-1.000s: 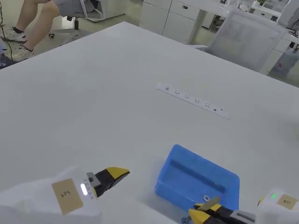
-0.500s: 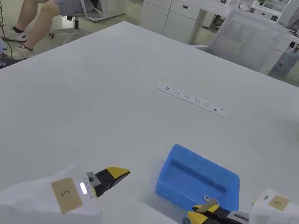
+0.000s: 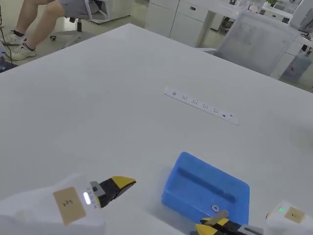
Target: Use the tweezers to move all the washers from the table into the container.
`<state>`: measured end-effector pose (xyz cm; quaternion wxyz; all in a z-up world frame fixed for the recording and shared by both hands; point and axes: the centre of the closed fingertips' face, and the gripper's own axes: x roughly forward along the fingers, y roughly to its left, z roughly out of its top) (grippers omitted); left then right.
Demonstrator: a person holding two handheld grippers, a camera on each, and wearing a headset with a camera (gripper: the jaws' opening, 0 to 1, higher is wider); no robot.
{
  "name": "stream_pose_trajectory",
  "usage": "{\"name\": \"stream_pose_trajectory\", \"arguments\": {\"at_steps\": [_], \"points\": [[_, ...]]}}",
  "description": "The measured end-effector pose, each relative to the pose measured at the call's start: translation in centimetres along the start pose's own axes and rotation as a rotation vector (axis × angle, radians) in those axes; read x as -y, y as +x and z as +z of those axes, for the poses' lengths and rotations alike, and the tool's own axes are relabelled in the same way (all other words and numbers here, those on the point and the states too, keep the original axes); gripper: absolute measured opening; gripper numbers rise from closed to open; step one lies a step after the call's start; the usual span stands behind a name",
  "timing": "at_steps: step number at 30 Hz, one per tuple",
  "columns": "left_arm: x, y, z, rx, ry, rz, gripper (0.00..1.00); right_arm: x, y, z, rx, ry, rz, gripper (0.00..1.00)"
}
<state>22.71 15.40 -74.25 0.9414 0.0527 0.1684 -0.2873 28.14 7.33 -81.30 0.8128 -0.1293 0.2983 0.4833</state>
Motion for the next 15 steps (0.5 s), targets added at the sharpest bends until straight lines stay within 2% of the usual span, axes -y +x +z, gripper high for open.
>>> {"name": "stream_pose_trajectory", "arguments": {"at_steps": [7,15], "points": [[-0.1,-0.1,0.1,0.008,-0.005,0.0,0.6,0.2,-1.3,1.3,0.052,0.065,-0.01,0.03],[0.0,-0.1,0.2,0.012,-0.008,0.0,0.61,0.7,-2.8,3.5,0.112,0.076,-0.034,0.03]]}}
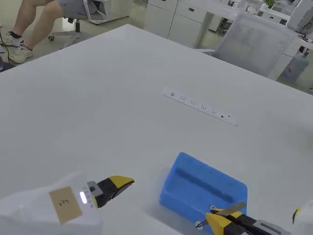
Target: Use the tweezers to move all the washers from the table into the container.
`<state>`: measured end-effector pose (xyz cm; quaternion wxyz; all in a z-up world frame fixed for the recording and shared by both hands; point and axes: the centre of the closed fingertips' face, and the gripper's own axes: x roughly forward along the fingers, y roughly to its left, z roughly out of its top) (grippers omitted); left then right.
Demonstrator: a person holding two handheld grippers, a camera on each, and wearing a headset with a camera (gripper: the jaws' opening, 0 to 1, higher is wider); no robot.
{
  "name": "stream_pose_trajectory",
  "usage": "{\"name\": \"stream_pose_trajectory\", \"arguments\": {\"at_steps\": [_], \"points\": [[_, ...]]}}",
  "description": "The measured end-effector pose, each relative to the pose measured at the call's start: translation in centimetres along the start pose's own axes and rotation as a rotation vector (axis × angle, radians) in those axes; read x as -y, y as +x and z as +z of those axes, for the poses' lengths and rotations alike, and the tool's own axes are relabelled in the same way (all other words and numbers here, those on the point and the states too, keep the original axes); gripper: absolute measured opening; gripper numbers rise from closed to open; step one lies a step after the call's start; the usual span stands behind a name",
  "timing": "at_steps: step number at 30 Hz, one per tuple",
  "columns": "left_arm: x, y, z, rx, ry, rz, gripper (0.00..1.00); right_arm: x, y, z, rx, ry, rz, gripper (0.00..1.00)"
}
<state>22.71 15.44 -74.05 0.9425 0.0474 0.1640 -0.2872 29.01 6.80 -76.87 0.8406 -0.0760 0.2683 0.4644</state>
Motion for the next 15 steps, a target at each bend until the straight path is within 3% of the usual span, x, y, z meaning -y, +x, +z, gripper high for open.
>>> {"name": "stream_pose_trajectory", "arguments": {"at_steps": [8,15], "points": [[0.1,0.0,0.0,0.001,-0.001,-0.006,0.61,1.0,-0.7,2.2,0.041,-0.025,-0.011,0.03],[0.1,0.0,-0.1,-0.002,-0.002,-0.005,0.61,1.8,-0.6,3.1,0.053,-0.038,-0.019,0.03]]}}
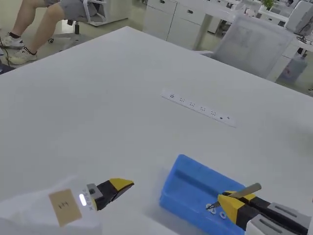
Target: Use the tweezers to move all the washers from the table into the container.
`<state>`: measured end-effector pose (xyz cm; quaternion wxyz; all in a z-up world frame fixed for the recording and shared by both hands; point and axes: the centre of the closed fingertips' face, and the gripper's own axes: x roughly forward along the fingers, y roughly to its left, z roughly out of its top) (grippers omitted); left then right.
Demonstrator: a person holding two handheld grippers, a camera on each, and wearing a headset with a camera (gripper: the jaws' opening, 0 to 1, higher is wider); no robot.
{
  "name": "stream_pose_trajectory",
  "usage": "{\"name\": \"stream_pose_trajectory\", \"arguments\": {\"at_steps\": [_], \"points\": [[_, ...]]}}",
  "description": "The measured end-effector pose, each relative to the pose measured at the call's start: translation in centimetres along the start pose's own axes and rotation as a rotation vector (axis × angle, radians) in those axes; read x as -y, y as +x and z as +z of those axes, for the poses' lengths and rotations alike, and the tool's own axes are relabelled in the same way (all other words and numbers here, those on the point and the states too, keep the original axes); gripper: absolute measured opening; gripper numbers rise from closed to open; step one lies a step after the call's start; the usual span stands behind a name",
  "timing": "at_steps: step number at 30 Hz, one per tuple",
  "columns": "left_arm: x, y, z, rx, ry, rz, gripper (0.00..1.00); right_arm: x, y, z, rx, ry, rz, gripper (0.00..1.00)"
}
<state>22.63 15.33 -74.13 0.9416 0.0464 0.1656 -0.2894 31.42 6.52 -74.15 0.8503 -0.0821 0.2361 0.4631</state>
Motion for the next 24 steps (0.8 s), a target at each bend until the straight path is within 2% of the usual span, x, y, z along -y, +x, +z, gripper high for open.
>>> {"name": "stream_pose_trajectory", "arguments": {"at_steps": [9,13,18,24], "points": [[0.1,0.1,0.1,-0.002,0.002,-0.009,0.61,2.0,1.2,0.4,-0.027,-0.025,-0.006,0.03],[0.0,0.1,0.1,-0.002,0.0,-0.004,0.6,2.8,2.0,0.0,-0.053,-0.017,-0.007,0.03],[-0.2,0.1,0.1,0.0,0.001,0.003,0.6,3.2,2.8,-0.5,-0.069,0.004,0.0,0.03],[-0.2,0.1,0.1,0.001,0.001,-0.001,0.6,3.6,3.5,-1.3,-0.104,-0.004,0.006,0.03]]}}
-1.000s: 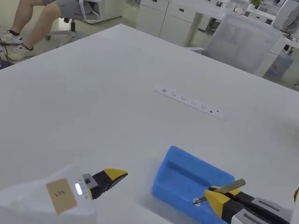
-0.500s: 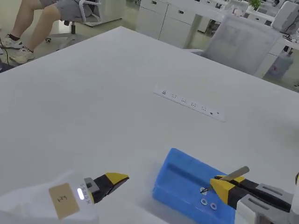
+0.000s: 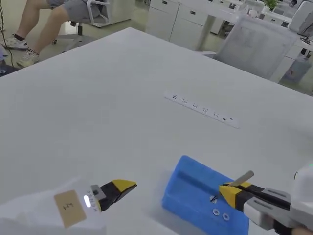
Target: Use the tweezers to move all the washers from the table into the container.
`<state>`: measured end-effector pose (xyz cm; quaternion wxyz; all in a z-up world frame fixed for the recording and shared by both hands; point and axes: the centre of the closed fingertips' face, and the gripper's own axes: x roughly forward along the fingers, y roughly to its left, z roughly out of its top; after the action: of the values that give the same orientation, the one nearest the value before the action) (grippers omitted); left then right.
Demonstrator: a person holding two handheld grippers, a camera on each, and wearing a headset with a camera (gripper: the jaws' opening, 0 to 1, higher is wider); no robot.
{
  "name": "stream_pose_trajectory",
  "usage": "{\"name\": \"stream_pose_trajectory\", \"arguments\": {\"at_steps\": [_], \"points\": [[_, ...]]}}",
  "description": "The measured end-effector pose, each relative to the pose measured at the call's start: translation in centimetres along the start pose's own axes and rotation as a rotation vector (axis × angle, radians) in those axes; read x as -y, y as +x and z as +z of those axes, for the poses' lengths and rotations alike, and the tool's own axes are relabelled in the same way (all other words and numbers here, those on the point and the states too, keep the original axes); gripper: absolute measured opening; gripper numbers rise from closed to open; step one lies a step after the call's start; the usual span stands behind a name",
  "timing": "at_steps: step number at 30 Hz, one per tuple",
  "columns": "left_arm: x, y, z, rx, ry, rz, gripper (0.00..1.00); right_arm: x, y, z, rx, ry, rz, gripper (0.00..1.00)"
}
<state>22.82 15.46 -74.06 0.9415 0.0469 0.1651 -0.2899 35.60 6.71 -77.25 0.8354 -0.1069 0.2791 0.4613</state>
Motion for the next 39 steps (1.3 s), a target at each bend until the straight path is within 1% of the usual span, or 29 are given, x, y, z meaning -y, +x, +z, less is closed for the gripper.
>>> {"name": "stream_pose_trajectory", "arguments": {"at_steps": [10,19,26,29,30,32,36,39], "points": [[-0.3,-0.1,0.0,0.003,-0.004,0.01,0.6,0.5,1.3,-1.6,-0.048,0.01,0.011,0.03],[-0.2,-0.1,0.0,0.004,-0.006,0.009,0.6,0.7,2.1,-2.3,-0.07,0.011,0.013,0.03],[-0.1,-0.1,0.0,0.004,-0.006,0.009,0.6,0.5,2.2,-2.9,-0.082,0.001,0.013,0.03],[0.0,-0.1,-0.1,0.001,-0.007,0.007,0.6,0.6,2.2,-3.3,-0.094,-0.028,0.008,0.03],[0.0,-0.1,-0.1,0.001,-0.006,0.007,0.6,0.6,2.2,-3.2,-0.082,-0.029,0.012,0.03],[0.1,-0.1,-0.1,0.0,-0.004,0.006,0.6,0.7,2.2,-3.3,-0.083,-0.05,0.009,0.03],[0.1,0.0,-0.1,0.0,-0.004,0.006,0.6,0.4,2.2,-3.3,-0.075,-0.039,0.031,0.03],[0.1,0.0,-0.1,-0.001,-0.003,0.008,0.6,0.3,2.0,-3.4,-0.081,-0.043,0.025,0.04]]}}
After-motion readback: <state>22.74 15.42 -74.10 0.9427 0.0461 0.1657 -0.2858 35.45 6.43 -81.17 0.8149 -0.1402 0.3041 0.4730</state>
